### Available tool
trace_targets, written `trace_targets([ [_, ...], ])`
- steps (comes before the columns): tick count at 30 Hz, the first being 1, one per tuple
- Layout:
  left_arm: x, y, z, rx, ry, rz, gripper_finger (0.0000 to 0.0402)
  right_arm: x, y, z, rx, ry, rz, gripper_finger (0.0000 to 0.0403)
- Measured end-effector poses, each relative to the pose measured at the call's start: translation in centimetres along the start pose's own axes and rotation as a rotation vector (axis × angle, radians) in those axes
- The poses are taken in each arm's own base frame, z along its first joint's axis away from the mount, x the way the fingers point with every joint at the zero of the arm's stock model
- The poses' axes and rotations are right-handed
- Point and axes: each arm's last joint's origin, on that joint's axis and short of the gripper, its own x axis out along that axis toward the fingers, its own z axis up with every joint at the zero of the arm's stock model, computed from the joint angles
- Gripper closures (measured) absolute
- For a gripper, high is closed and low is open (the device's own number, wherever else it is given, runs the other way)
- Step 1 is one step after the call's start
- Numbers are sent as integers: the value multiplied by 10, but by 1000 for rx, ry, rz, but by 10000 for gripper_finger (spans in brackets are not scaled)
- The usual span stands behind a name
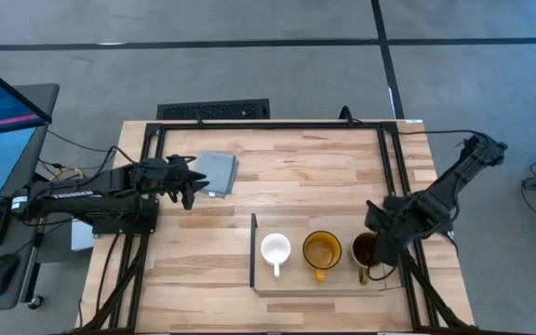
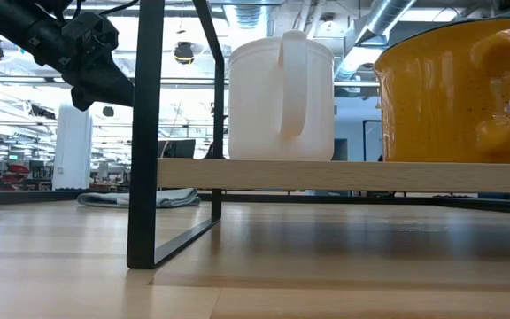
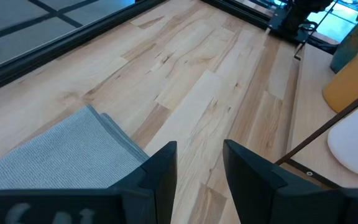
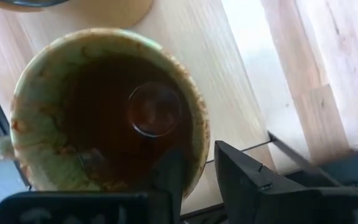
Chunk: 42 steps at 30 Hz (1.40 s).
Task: Stack small to large cups/mugs on shelf
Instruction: Put the green mug on the shelf
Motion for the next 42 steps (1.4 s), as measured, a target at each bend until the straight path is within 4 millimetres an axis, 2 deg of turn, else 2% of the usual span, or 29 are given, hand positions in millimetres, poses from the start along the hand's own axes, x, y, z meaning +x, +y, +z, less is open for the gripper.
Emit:
trace_targets([
  [13, 0, 0, 0, -6, 0, 0, 281, 1, -6, 16, -21, -36, 15, 292],
  [42, 0, 0, -1, 6, 8, 3, 281, 2, -8, 27, -6, -74, 53, 292],
])
